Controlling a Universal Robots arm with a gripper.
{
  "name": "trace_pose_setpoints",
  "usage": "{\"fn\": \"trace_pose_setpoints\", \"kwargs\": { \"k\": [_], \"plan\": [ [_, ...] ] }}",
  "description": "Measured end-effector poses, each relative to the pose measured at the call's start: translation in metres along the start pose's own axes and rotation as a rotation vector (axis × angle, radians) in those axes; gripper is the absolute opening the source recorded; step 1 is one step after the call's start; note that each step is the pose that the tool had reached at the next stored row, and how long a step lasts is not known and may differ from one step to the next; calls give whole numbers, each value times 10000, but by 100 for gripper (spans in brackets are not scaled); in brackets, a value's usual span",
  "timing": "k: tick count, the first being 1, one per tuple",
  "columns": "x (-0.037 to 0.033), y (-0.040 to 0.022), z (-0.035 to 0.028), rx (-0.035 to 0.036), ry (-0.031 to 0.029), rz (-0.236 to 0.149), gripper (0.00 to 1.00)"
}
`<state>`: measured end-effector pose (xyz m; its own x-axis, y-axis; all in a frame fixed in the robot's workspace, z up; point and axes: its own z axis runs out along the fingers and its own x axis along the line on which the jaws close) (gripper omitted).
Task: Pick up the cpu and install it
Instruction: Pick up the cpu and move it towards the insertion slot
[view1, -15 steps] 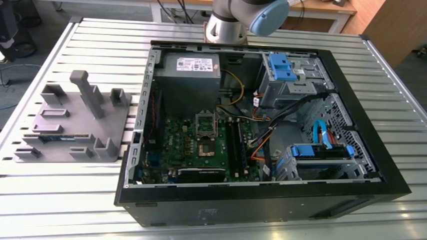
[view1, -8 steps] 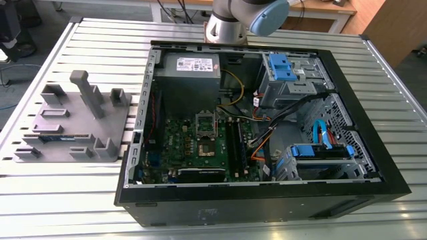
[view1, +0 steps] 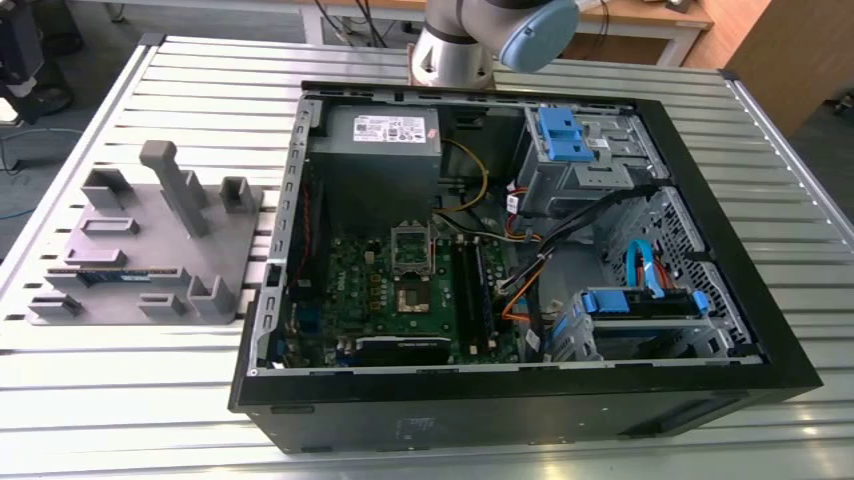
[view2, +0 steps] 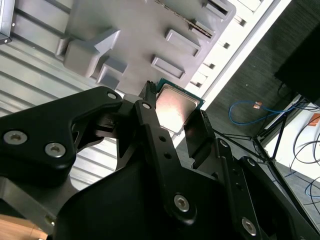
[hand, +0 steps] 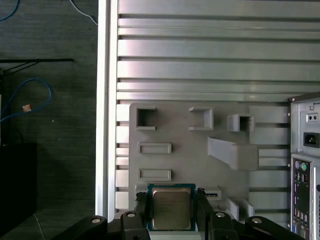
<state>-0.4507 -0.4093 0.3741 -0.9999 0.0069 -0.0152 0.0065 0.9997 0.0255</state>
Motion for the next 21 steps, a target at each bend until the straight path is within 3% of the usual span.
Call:
{"fn": "trace_pose_setpoints", "kwargs": {
  "k": [21],
  "plan": [
    [-71, 1, -14, 0, 0, 1, 47]
  ]
}}
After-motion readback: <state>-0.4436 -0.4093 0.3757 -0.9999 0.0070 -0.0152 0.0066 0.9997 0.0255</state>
